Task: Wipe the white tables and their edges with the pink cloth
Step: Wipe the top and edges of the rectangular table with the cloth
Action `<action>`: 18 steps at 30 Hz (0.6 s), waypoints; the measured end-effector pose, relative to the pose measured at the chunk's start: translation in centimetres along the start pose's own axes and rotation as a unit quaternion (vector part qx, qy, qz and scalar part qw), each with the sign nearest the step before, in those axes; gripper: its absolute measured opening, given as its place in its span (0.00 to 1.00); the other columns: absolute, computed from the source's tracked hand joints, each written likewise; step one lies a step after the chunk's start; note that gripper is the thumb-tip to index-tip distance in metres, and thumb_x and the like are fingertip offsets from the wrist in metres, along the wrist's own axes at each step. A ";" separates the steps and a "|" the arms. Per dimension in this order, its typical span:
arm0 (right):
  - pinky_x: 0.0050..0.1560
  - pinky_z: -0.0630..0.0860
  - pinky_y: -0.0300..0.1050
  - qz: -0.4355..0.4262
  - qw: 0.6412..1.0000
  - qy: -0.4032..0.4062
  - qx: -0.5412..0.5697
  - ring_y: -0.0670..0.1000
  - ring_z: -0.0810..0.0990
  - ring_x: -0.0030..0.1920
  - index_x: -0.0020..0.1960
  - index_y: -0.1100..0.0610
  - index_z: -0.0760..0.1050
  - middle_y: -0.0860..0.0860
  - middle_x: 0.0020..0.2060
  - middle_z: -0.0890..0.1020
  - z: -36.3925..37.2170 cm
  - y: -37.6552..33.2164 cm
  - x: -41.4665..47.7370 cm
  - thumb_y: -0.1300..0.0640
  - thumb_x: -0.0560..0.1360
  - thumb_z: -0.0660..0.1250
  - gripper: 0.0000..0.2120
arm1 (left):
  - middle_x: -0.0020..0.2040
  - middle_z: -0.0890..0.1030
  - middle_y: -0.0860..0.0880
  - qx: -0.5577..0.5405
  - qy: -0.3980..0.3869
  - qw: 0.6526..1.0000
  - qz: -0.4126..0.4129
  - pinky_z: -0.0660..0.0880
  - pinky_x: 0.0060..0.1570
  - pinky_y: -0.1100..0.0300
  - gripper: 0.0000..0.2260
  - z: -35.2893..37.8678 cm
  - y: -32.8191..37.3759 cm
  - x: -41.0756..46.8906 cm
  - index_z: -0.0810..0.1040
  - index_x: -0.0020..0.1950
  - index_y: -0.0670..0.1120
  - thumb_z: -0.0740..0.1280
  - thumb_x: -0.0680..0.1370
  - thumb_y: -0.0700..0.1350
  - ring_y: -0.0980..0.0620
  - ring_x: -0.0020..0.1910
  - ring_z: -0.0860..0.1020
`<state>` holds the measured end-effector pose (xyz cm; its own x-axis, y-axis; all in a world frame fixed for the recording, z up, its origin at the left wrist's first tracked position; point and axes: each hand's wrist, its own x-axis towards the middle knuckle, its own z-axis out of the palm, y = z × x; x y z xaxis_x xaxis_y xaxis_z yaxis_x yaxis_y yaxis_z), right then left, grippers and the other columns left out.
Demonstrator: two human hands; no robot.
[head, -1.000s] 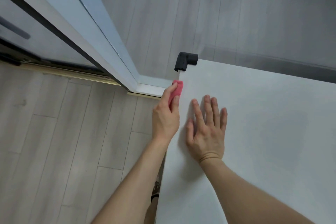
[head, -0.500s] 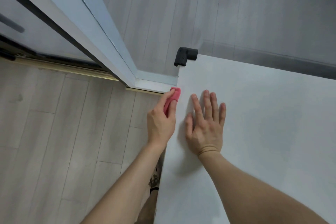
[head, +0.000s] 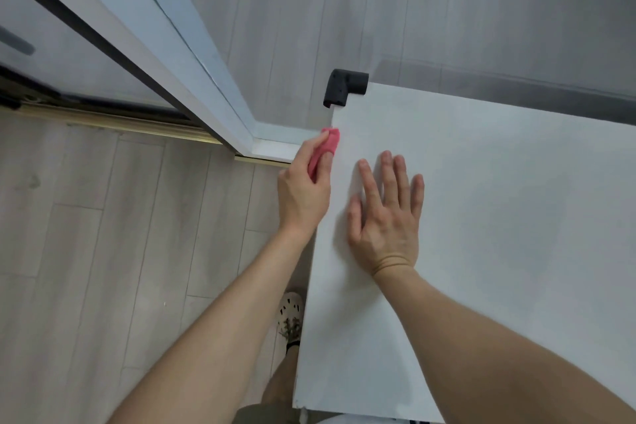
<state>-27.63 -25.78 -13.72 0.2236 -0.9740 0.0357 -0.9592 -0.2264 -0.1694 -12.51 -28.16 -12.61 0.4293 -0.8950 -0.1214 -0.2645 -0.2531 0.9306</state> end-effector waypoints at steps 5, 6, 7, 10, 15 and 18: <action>0.84 0.50 0.69 0.002 1.000 0.005 -0.001 0.57 0.49 0.88 0.87 0.50 0.59 0.56 0.87 0.54 0.1 0.1 0.0 0.47 0.85 0.57 0.31 | 0.68 0.84 0.59 0.029 0.029 0.999 0.003 0.79 0.66 0.56 0.14 0.4 0.1 -0.6 0.82 0.72 0.53 0.67 0.86 0.47 0.60 0.65 0.82; 0.84 0.50 0.69 0.002 1.000 0.003 0.001 0.56 0.49 0.88 0.87 0.50 0.59 0.55 0.87 0.54 0.1 0.1 0.0 0.47 0.85 0.58 0.32 | 0.68 0.84 0.59 0.035 0.026 0.999 0.003 0.79 0.66 0.60 0.14 -0.4 -0.3 -2.9 0.81 0.73 0.53 0.68 0.87 0.47 0.61 0.65 0.82; 0.84 0.50 0.68 0.002 1.000 0.003 0.003 0.56 0.49 0.88 0.87 0.50 0.59 0.55 0.87 0.54 0.0 0.1 0.0 0.47 0.84 0.58 0.32 | 0.68 0.84 0.60 0.041 0.021 0.999 0.002 0.78 0.65 0.63 0.15 -1.2 -0.8 -5.5 0.81 0.74 0.53 0.68 0.87 0.46 0.62 0.65 0.82; 0.85 0.49 0.68 0.004 1.000 0.015 0.010 0.56 0.49 0.88 0.87 0.50 0.60 0.55 0.87 0.55 0.0 0.0 0.1 0.47 0.84 0.58 0.32 | 0.70 0.82 0.60 0.044 0.008 0.999 0.006 0.77 0.65 0.66 0.16 -2.8 -1.7 -10.4 0.81 0.74 0.52 0.69 0.86 0.44 0.65 0.66 0.81; 0.85 0.48 0.67 0.005 1.000 -0.001 -0.003 0.55 0.48 0.88 0.87 0.50 0.59 0.55 0.87 0.55 -0.1 -0.2 0.1 0.46 0.84 0.58 0.32 | 0.69 0.84 0.56 -0.014 -0.003 1.000 0.015 0.79 0.70 0.51 0.14 -0.2 0.3 -1.1 0.82 0.72 0.47 0.67 0.87 0.42 0.60 0.68 0.82; 0.85 0.49 0.67 0.006 1.000 0.008 -0.005 0.55 0.49 0.88 0.87 0.49 0.60 0.55 0.87 0.55 0.1 -0.1 0.1 0.46 0.85 0.57 0.31 | 0.68 0.85 0.56 0.028 0.026 0.999 0.018 0.79 0.68 0.52 0.14 0.7 0.5 1.5 0.82 0.71 0.50 0.67 0.86 0.45 0.59 0.66 0.82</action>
<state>-27.53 -25.85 -13.82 0.2089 -0.9767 0.0485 -0.9635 -0.2140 -0.1608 -12.61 -29.87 -12.56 0.4627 -0.8839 -0.0684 -0.3281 -0.2424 0.9130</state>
